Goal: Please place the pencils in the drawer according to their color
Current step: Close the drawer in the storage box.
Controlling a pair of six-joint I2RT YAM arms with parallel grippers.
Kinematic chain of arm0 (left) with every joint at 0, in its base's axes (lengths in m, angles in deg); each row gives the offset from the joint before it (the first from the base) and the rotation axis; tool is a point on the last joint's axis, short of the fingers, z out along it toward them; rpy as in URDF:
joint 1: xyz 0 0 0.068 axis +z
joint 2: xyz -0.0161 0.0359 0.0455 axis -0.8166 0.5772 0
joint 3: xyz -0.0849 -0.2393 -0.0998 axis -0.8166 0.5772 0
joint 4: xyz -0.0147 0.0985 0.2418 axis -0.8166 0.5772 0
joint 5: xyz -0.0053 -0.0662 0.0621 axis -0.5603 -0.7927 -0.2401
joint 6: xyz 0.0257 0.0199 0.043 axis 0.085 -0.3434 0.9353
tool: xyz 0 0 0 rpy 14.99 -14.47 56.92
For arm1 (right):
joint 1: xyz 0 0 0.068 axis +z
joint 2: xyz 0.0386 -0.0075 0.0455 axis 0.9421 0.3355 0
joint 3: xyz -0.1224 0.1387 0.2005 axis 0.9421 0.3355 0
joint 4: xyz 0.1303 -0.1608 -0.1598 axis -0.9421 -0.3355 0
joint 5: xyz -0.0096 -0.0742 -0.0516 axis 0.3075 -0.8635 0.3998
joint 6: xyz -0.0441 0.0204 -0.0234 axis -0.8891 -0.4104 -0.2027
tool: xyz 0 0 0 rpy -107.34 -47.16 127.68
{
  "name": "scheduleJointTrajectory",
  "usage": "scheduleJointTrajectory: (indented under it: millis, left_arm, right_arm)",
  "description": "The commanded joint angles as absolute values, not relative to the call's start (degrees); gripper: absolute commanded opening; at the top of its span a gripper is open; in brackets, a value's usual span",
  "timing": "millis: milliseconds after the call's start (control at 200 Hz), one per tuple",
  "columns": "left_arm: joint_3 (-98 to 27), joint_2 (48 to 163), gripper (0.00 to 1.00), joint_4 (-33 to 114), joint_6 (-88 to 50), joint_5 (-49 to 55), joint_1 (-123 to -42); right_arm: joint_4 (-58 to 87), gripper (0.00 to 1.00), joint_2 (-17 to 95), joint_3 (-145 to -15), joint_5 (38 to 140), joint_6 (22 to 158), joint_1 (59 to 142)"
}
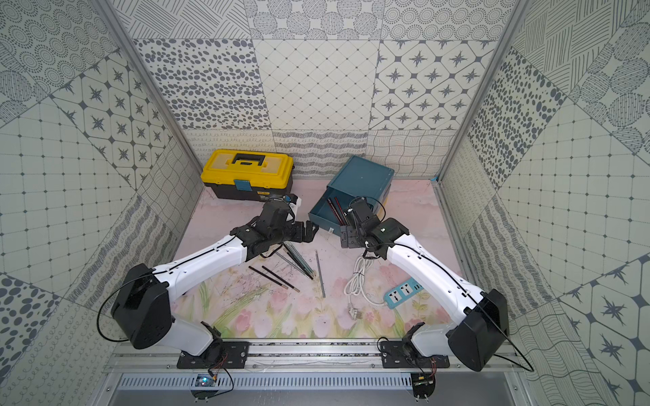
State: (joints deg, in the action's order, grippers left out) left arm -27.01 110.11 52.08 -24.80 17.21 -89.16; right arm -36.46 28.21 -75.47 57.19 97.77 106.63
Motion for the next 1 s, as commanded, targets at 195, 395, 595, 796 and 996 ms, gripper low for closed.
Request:
scheduleJointTrajectory:
  millis: [195,395,595,796,996]
  left_arm:
    - [-33.21,115.15,0.87,45.13,-24.86,18.73,-89.18]
    - [-37.43,119.73,0.88,44.25,-25.32,19.46,-89.03]
    - [-41.83,124.22,0.89,44.07,-25.66,20.60,-88.62]
    - [-46.41,128.37,0.90,43.82,-26.93,21.15,-88.08]
    - [-50.03,131.44,0.91,42.58,-28.19,20.15,-87.45]
  right_arm:
    - [-29.93,0.94,31.14,-79.48,54.37,96.17,102.99]
    - [-28.12,0.96,33.00,-80.18,52.59,95.17,100.21]
    - [-26.07,0.98,33.90,-80.15,52.50,95.29,97.16]
    - [-24.40,0.98,34.85,-80.71,53.14,95.21,95.98]
    - [-23.34,0.98,35.84,-80.98,52.55,95.28,95.76]
